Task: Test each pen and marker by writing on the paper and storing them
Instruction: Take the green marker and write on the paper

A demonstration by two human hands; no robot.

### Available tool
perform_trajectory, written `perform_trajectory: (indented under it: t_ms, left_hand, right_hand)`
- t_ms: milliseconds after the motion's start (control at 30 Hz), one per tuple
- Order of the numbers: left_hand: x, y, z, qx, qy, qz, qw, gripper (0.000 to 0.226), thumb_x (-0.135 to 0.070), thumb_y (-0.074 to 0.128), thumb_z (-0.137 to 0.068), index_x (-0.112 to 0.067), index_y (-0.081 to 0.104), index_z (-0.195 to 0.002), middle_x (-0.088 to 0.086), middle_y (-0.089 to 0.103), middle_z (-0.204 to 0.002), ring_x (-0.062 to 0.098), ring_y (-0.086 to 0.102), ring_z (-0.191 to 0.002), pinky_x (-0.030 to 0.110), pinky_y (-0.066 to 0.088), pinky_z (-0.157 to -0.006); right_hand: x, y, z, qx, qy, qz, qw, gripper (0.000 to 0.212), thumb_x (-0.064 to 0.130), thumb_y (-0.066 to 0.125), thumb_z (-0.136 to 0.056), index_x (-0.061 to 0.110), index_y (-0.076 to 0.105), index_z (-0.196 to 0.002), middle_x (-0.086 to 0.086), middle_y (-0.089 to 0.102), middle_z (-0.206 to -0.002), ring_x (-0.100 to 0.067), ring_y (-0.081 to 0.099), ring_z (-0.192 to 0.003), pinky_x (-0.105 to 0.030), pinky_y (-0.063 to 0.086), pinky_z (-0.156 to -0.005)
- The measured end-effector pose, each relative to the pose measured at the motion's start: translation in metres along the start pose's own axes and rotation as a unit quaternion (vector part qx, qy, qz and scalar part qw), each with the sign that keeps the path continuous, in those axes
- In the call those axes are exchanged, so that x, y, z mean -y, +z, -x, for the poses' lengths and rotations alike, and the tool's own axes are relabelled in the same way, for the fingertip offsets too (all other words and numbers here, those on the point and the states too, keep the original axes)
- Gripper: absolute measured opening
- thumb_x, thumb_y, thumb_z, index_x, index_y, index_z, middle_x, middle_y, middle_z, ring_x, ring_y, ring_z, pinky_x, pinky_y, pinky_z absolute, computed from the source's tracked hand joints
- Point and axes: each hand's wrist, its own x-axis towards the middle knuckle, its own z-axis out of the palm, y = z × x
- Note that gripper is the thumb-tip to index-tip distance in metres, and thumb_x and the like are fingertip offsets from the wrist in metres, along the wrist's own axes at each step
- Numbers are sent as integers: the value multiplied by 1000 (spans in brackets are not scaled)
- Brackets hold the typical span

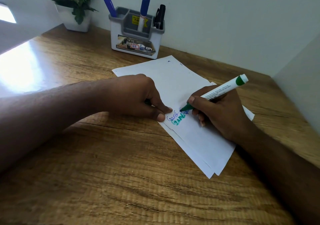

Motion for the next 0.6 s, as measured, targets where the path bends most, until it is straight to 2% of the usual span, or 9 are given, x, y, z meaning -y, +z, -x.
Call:
perform_trajectory:
  t_ms: [200, 300, 400, 433, 500, 533, 600]
  left_hand:
    - [3, 0, 0, -6, 12, -9, 1000, 40, -46, 61, -79, -40, 59, -119, -12, 66, -119, 5, 61, -102, 32, 50, -94]
    - [4, 1, 0, -12, 17, 4, 1000, 40, -46, 62, -79, -40, 60, -118, -12, 67, -118, 5, 61, -102, 33, 51, -93]
    - [5, 2, 0, -16, 22, 17, 999, 40, -46, 63, -78, -40, 60, -118, -14, 67, -116, 6, 62, -101, 33, 51, -92]
    - [5, 3, 1, -22, 23, 25, 999, 40, -46, 63, -78, -40, 60, -118, -20, 69, -109, 3, 63, -95, 30, 53, -88]
    - [9, 4, 3, -56, 29, 68, 996, 40, -41, 67, -77, -40, 61, -117, -32, 67, -76, -2, 60, -72, 18, 51, -71]
    - [11, 4, 4, -88, 33, 104, 990, 41, -38, 70, -76, -41, 61, -116, -26, 64, -64, 0, 57, -62, 14, 47, -63]
    - [15, 4, 6, -172, 38, 180, 968, 50, -31, 74, -74, -47, 56, -118, -9, 58, -59, 5, 50, -55, 16, 44, -59]
  right_hand:
    - [-2, -1, -1, 9, -6, -18, 1000, 10, 13, 70, -84, 4, 71, -79, -3, 68, -59, -18, 59, -43, -27, 51, -43]
    - [-3, -2, -2, -40, 8, -106, 994, 9, 9, 68, -84, 2, 71, -79, -7, 66, -58, -17, 54, -41, -24, 47, -39]
    - [-1, -3, -4, -85, -11, -153, 984, 5, 8, 68, -85, 10, 71, -81, -4, 63, -58, -17, 50, -42, -24, 42, -40]
    - [1, -4, -4, -88, -34, -155, 983, 6, 8, 69, -84, 14, 69, -82, -2, 61, -57, -17, 49, -42, -24, 41, -41]
    - [7, -5, -3, -82, -85, -166, 979, 19, 8, 71, -81, 23, 61, -79, 4, 58, -53, -15, 46, -38, -21, 39, -42]
    - [11, -5, -2, -73, -105, -168, 977, 22, 9, 73, -79, 26, 59, -76, 5, 58, -54, -14, 46, -38, -20, 38, -41]
    - [19, -2, 1, -43, -130, -178, 974, 20, 13, 78, -74, 29, 66, -75, 3, 65, -62, -13, 53, -44, -21, 41, -42]
